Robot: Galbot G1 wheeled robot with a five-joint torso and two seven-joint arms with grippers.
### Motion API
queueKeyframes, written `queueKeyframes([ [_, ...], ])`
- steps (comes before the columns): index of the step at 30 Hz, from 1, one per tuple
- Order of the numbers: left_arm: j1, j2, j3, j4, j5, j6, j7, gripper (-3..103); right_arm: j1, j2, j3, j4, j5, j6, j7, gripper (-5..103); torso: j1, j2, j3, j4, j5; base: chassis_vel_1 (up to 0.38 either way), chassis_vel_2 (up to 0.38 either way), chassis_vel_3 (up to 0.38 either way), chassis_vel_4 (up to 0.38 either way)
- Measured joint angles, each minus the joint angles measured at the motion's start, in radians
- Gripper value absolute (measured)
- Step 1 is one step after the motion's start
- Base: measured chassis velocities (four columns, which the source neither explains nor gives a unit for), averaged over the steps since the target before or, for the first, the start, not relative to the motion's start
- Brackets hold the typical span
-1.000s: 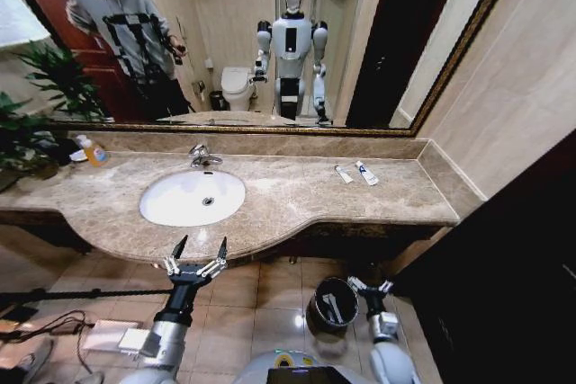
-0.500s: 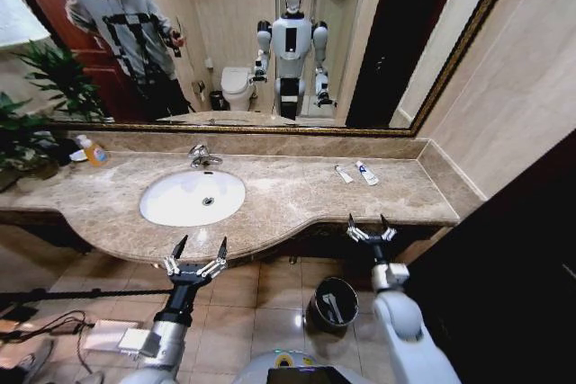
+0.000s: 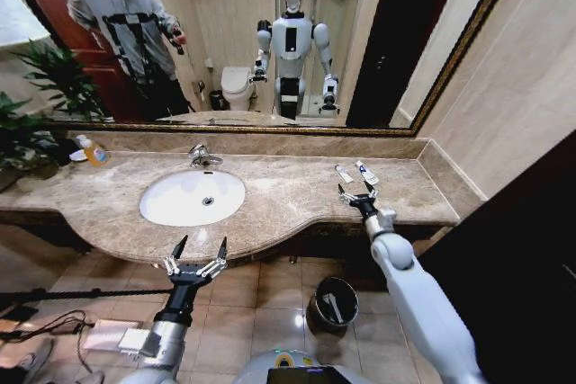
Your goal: Pick up the trash from the sink and place it in the trash bin.
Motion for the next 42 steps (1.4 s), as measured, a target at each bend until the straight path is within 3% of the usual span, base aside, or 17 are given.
queueKeyframes([
  [17,0.0,0.0,0.0,0.0,0.0,0.0,0.0,100,0.272,0.046,-0.059,-0.338,0.009,-0.048,-0.071,103,0.0,0.0,0.0,-0.0001,-0.0003,0.0,0.0,0.0,0.0],
  [28,0.0,0.0,0.0,0.0,0.0,0.0,0.0,100,0.338,0.067,-0.056,-0.477,-0.009,-0.035,-0.083,80,0.0,0.0,0.0,-0.0001,-0.0003,0.0,0.0,0.0,0.0],
  [36,0.0,0.0,0.0,0.0,0.0,0.0,0.0,100,0.33,0.072,-0.045,-0.487,-0.034,-0.015,-0.088,47,0.0,0.0,0.0,-0.0002,-0.0002,0.0,0.0,0.0,0.0],
  [38,0.0,0.0,0.0,0.0,0.0,0.0,0.0,100,0.328,0.075,-0.043,-0.487,-0.039,-0.014,-0.088,47,0.0,0.0,0.0,-0.0002,-0.0002,0.0,0.0,0.0,0.0],
  [41,0.0,0.0,0.0,0.0,0.0,0.0,0.0,100,0.324,0.084,-0.037,-0.49,-0.055,-0.012,-0.086,30,0.0,0.0,0.0,-0.0002,-0.0002,0.0,0.0,0.0,0.0],
  [42,0.0,0.0,0.0,0.0,0.0,0.0,0.0,100,0.324,0.084,-0.037,-0.49,-0.055,-0.012,-0.086,30,0.0,0.0,0.0,-0.0002,-0.0002,0.0,0.0,0.0,0.0],
])
